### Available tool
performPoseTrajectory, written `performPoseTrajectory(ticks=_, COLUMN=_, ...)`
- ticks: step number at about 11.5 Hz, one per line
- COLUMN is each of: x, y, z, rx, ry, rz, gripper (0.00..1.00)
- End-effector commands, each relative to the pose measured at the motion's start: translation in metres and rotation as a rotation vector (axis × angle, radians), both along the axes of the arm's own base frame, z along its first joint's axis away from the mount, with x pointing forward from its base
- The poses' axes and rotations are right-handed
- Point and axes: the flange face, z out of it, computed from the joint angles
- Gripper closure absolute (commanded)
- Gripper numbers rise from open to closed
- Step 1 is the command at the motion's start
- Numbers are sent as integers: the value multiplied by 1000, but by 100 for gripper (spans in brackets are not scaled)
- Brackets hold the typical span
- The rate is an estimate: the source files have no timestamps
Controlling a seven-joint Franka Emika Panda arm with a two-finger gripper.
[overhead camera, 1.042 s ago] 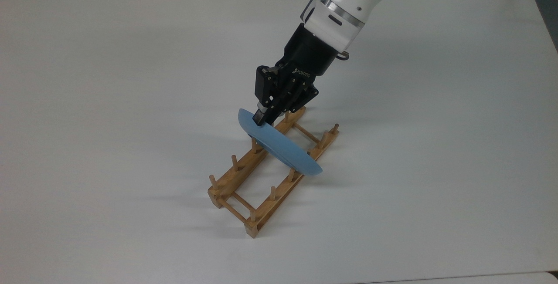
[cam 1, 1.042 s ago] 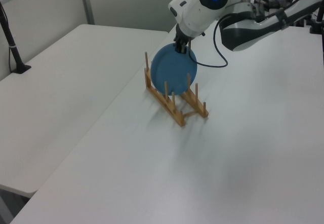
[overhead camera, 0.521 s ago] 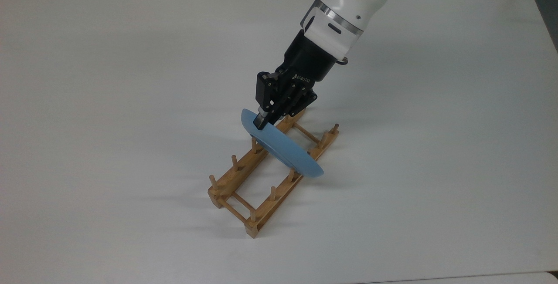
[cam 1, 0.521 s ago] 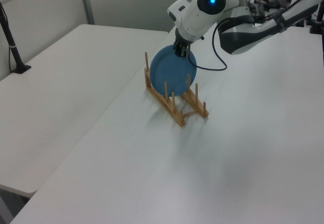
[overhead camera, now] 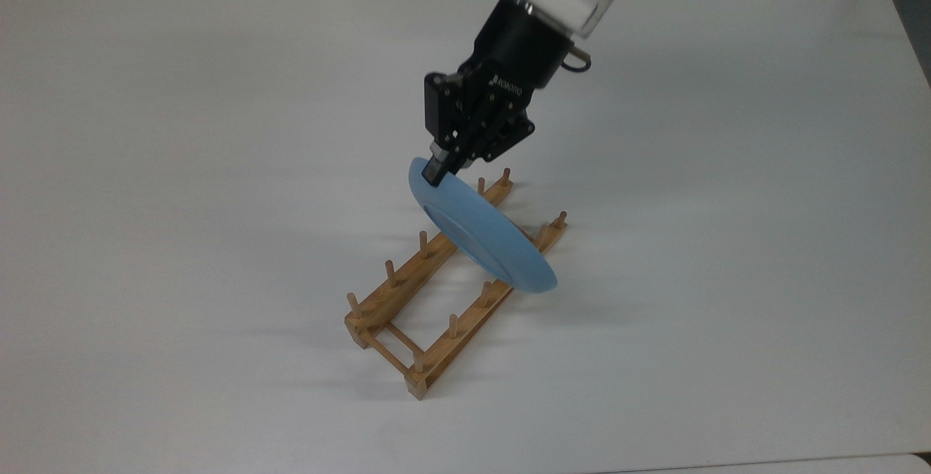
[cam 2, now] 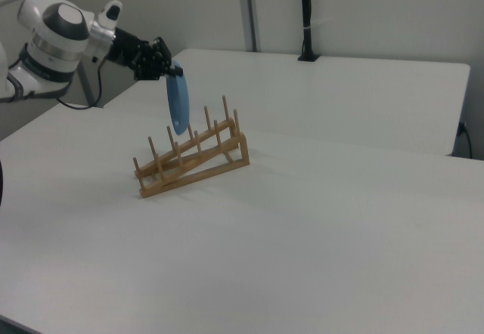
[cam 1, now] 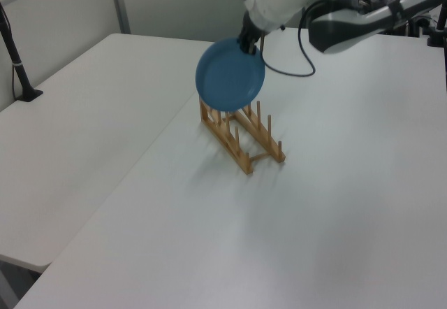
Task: Pick plate from plate rack
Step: 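Lift the blue plate up out of the rack slots, then carry the plate beside the rack and lower it flat onto the table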
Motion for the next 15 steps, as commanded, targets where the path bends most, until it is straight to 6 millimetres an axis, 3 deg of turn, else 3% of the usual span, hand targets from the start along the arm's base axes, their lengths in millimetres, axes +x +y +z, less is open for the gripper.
performPoseTrajectory(ticks=1, x=-11, y=-22, z=43, rx=20, ry=-61, rz=-16, gripper=93)
performPoseTrajectory(ticks=4, x=-14, y=-57, z=66, rx=212, ry=-68, rz=-119, gripper=93)
performPoseTrajectory(ticks=6, x=-24, y=-107, z=90, rx=531, ry=-30, rz=-251, gripper=93)
performPoseTrajectory(ticks=8, x=-32, y=-154, z=89, rx=723, ry=54, rz=-338, gripper=93)
performPoseTrajectory(ticks=10, x=-43, y=-226, z=60, rx=857, ry=248, rz=-454, gripper=93)
performPoseTrajectory(ticks=13, x=-50, y=-337, z=-29, rx=923, ry=444, rz=-512, gripper=93)
performPoseTrajectory(ticks=15, x=-52, y=-383, z=-80, rx=899, ry=527, rz=-495, gripper=92)
